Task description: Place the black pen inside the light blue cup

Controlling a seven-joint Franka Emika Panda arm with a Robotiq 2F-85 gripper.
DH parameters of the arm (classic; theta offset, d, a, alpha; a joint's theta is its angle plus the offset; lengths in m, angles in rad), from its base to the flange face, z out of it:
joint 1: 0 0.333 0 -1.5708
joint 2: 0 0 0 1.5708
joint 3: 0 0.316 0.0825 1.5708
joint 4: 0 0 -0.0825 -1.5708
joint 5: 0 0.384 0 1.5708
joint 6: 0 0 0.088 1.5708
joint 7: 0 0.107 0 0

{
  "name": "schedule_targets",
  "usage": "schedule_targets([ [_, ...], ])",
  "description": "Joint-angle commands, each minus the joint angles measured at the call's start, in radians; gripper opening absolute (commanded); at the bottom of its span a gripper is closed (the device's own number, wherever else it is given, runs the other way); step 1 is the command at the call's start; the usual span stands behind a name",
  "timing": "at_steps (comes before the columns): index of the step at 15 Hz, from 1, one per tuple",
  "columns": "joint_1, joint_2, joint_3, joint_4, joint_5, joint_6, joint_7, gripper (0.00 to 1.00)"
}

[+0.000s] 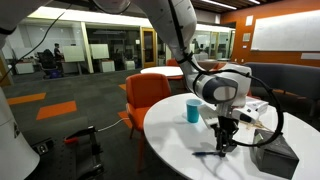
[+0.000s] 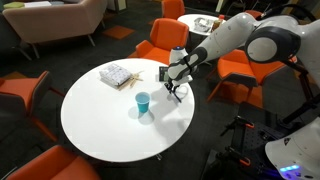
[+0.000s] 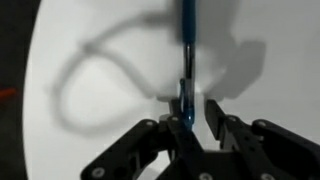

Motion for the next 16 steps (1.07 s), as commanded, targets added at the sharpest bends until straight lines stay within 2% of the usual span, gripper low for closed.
schedule_targets([
  [1, 0.008, 0.013, -0.006, 0.031, 0.017, -0.046, 0.007, 0.0],
  [5, 0.027, -0.028, -0.005, -0.002, 0.018, -0.007, 0.016, 0.02],
  [9, 0.088, -0.133, -0.024, -0.061, 0.005, 0.132, 0.046, 0.02],
  [13, 0.231, -0.246, -0.138, -0.109, -0.063, 0.302, 0.153, 0.02],
  [16, 0.384, -0.291, -0.266, -0.144, -0.156, 0.377, 0.256, 0.02],
])
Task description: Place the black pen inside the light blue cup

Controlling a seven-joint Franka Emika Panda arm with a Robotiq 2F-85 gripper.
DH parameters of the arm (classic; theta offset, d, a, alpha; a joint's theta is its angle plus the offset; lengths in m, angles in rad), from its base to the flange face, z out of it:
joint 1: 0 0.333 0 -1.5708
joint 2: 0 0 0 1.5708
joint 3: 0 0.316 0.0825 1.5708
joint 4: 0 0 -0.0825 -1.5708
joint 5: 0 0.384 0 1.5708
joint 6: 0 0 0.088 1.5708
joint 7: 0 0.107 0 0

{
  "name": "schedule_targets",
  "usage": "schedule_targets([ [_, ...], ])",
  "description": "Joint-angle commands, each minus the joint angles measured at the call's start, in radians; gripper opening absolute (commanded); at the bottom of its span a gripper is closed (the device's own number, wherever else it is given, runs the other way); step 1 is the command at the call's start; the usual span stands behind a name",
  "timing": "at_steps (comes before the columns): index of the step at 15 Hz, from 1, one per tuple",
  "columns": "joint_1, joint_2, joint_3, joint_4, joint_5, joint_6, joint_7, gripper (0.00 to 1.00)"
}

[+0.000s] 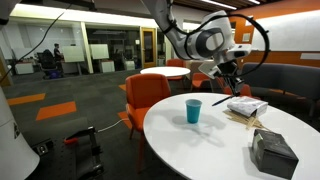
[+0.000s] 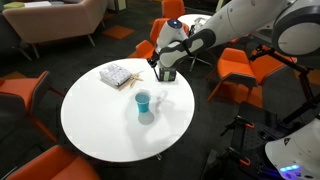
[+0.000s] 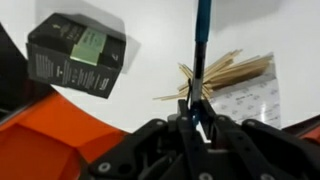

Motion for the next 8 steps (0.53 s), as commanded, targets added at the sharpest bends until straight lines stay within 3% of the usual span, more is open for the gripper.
schedule_targets([
  [1, 0.176, -0.045, -0.154, -0.091, -0.111, 0.102, 0.132, 0.02],
  [5, 0.436, 0.001, -0.365, -0.142, -0.224, 0.213, 0.285, 0.02],
  [8, 0.663, 0.082, -0.56, -0.184, -0.196, 0.295, 0.366, 0.02],
])
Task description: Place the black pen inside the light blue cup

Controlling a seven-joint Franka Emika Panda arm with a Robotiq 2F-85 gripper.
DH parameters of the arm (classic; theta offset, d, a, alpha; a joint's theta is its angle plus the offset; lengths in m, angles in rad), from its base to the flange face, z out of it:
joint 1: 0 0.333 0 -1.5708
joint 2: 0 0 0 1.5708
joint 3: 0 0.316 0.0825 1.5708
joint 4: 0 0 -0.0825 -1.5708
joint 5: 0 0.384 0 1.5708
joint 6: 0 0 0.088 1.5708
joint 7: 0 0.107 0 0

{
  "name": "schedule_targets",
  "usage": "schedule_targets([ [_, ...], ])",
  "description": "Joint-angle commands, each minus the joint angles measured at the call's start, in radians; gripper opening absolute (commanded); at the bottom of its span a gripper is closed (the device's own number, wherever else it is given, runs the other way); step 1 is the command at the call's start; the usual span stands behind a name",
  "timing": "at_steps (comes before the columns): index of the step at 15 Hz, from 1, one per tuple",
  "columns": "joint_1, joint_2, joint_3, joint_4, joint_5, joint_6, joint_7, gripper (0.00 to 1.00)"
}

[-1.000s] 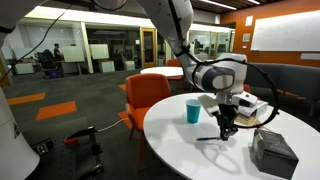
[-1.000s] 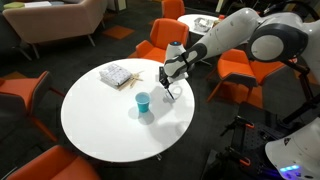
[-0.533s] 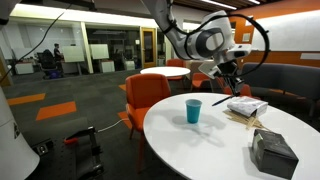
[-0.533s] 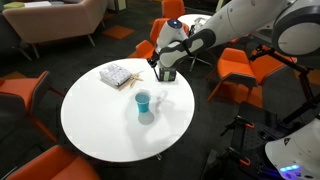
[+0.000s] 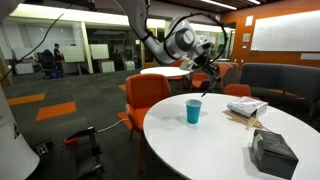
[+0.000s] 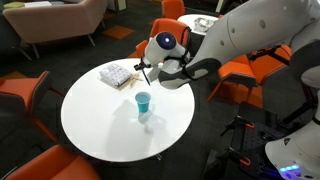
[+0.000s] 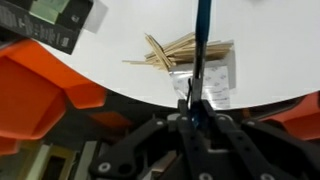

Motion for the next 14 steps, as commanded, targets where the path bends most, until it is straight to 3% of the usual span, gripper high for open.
schedule_targets([
  [1, 0.238, 0.103, -0.23, -0.054, 0.042, 0.101, 0.078, 0.02],
  [3, 0.343, 0.171, -0.306, -0.081, 0.106, 0.114, 0.071, 0.02],
  [6, 0.435, 0.256, -0.344, -0.107, 0.207, 0.11, 0.041, 0.02],
  [14, 0.523, 0.443, -0.397, -0.089, 0.385, 0.115, 0.024, 0.02],
])
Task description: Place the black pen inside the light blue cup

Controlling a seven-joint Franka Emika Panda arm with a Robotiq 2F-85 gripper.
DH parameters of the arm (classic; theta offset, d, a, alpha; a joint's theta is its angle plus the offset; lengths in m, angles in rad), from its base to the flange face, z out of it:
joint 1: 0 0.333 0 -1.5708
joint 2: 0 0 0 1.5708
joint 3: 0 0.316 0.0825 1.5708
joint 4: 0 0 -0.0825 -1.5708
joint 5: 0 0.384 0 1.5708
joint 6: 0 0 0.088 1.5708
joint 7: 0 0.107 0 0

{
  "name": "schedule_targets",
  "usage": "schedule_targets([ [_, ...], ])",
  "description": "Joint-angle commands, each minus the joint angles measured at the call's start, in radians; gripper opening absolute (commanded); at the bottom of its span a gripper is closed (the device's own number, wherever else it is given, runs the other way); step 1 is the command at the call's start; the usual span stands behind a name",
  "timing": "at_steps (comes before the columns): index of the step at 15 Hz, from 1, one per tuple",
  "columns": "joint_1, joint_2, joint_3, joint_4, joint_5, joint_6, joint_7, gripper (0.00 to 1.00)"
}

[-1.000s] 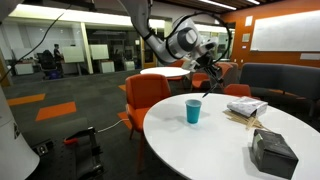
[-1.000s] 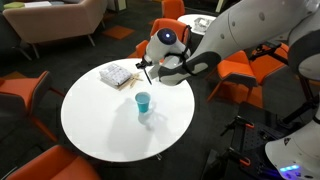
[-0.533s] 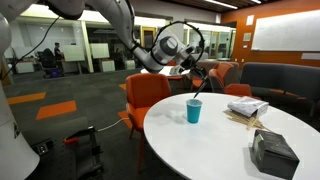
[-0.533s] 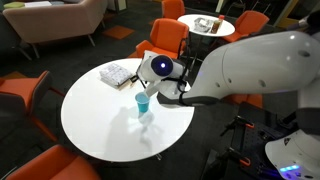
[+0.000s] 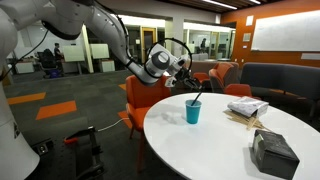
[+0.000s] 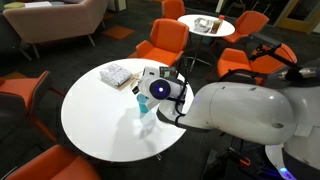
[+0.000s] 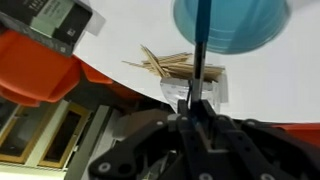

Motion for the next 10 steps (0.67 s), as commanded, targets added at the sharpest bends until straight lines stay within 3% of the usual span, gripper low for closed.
schedule_targets([
  [1, 0.036, 0.077, -0.049, 0.013, 0.072, 0.035, -0.027, 0.02],
  [3, 0.045, 0.098, -0.054, 0.019, 0.095, 0.026, -0.029, 0.02],
  [4, 0.05, 0.108, -0.058, 0.018, 0.101, 0.029, -0.031, 0.22],
  [5, 0.055, 0.11, -0.058, 0.017, 0.109, 0.024, -0.032, 0.34],
  [10, 0.037, 0.029, -0.031, 0.002, 0.134, 0.014, -0.069, 0.75],
])
